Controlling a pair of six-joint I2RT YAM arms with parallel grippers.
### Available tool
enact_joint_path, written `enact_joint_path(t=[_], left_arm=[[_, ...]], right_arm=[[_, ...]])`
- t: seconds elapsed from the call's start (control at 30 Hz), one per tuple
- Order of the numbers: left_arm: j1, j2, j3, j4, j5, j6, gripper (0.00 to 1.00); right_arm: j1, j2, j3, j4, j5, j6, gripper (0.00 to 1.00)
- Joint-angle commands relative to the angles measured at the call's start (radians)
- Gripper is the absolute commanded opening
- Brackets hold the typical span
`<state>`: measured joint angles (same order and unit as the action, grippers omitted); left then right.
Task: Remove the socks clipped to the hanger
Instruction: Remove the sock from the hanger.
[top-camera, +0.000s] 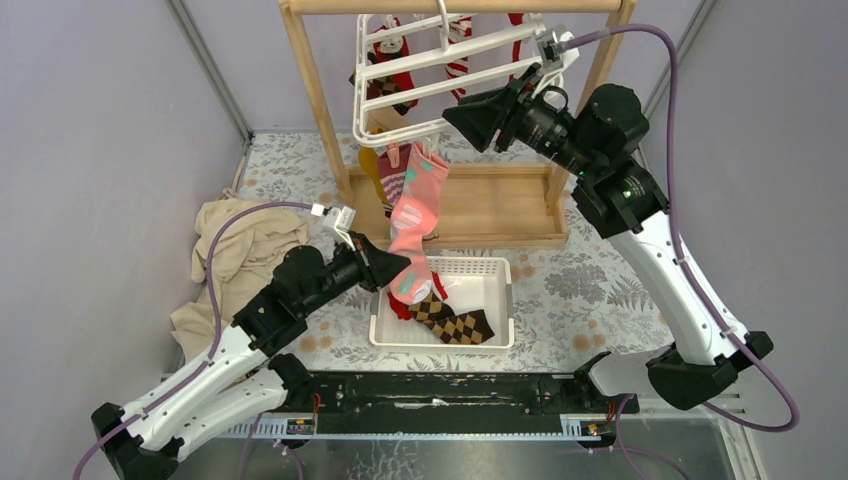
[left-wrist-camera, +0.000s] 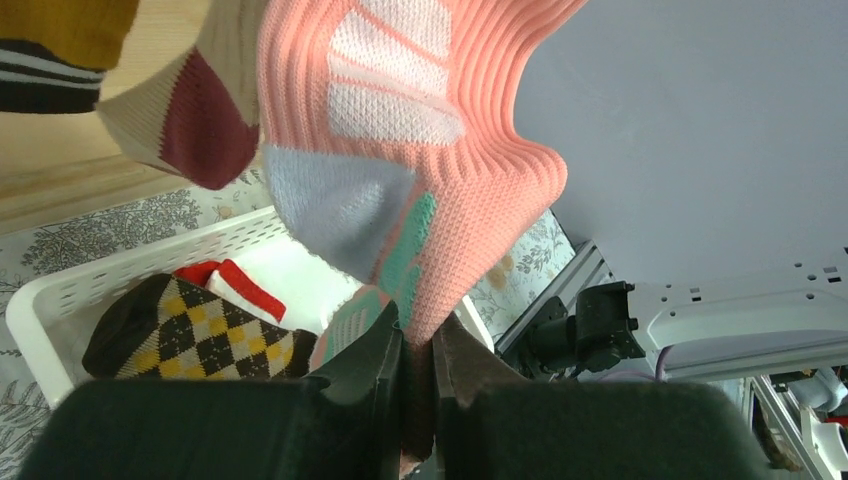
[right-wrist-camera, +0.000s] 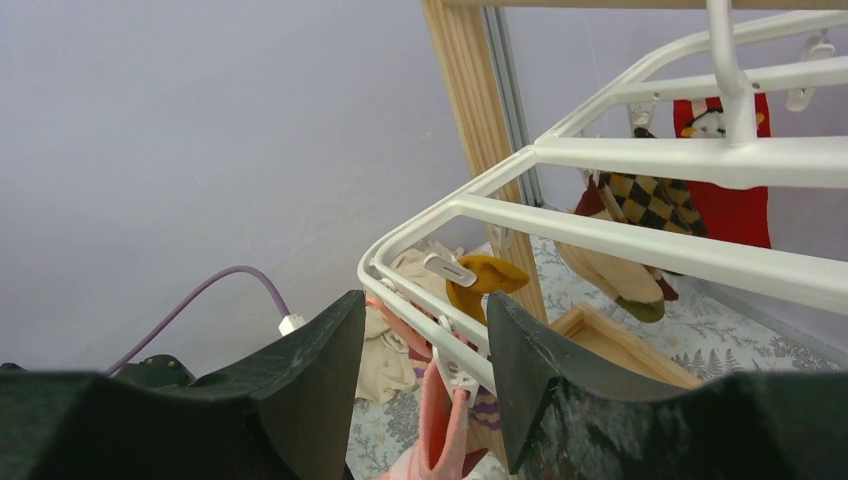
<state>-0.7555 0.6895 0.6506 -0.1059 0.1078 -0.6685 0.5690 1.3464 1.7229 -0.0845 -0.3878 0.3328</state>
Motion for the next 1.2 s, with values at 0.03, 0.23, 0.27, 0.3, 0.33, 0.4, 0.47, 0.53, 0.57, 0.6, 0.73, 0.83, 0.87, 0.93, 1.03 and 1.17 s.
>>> enact_joint_path(t=[0.03, 0.23, 0.27, 0.3, 0.33, 0.4, 0.47, 0.53, 0.57, 0.6, 0.73, 0.83, 0.87, 0.93, 1.03, 1.17], left_arm=[[-0.024, 0.007, 0.038, 0.077, 0.011, 0.027, 0.15], [-0.038, 0.002, 0.031, 0.075, 0.007, 0.026, 0.15], [-0.04, 0.001, 0.028, 0.075, 0.006, 0.027, 0.15], [-0.042, -0.001, 0.027, 0.076, 0.004, 0.027, 0.15], [-0.043, 0.0, 0.024, 0.075, 0.002, 0.026, 0.15], [-0.046, -0.001, 0.022, 0.075, 0.0, 0.025, 0.15], [-0.048, -0.001, 0.022, 0.075, 0.0, 0.026, 0.15], [-0.05, 0.0, 0.021, 0.076, -0.002, 0.025, 0.15], [-0.052, 0.0, 0.021, 0.075, -0.002, 0.025, 0.15], [-0.054, 0.001, 0.02, 0.075, -0.001, 0.026, 0.15], [-0.06, 0.001, 0.019, 0.075, -0.003, 0.026, 0.15], [-0.063, 0.0, 0.02, 0.075, -0.003, 0.026, 0.15], [-0.064, -0.001, 0.02, 0.075, -0.002, 0.026, 0.15], [-0.067, 0.0, 0.021, 0.075, 0.0, 0.026, 0.15], [-0.07, -0.001, 0.026, 0.068, 0.002, 0.029, 0.15], [-0.075, -0.006, 0.029, 0.066, 0.01, 0.028, 0.15]], right_arm=[[-0.005, -0.044, 0.001, 0.018, -0.05, -0.006, 0.56], [-0.004, -0.07, -0.086, 0.07, -0.124, 0.056, 0.58], [-0.003, -0.07, -0.1, 0.075, -0.139, 0.07, 0.58], [-0.003, -0.071, -0.116, 0.109, -0.15, 0.081, 0.58], [-0.001, -0.072, -0.131, 0.119, -0.152, 0.089, 0.58], [0.012, -0.072, -0.151, 0.123, -0.141, 0.085, 0.58], [0.035, -0.073, -0.166, 0.119, -0.123, 0.073, 0.58], [0.066, -0.075, -0.169, 0.108, -0.092, 0.051, 0.58], [0.084, -0.075, -0.167, 0.097, -0.071, 0.036, 0.58], [0.104, -0.075, -0.164, 0.092, -0.043, 0.02, 0.59], [0.158, -0.072, -0.166, 0.06, 0.041, -0.021, 0.59], [0.19, -0.074, -0.18, 0.055, 0.109, -0.048, 0.59], [0.199, -0.077, -0.191, 0.059, 0.129, -0.054, 0.59], [0.212, -0.081, -0.206, 0.065, 0.164, -0.067, 0.59], [0.228, -0.093, -0.226, 0.073, 0.216, -0.085, 0.59], [0.24, -0.093, -0.235, 0.075, 0.257, -0.104, 0.59]])
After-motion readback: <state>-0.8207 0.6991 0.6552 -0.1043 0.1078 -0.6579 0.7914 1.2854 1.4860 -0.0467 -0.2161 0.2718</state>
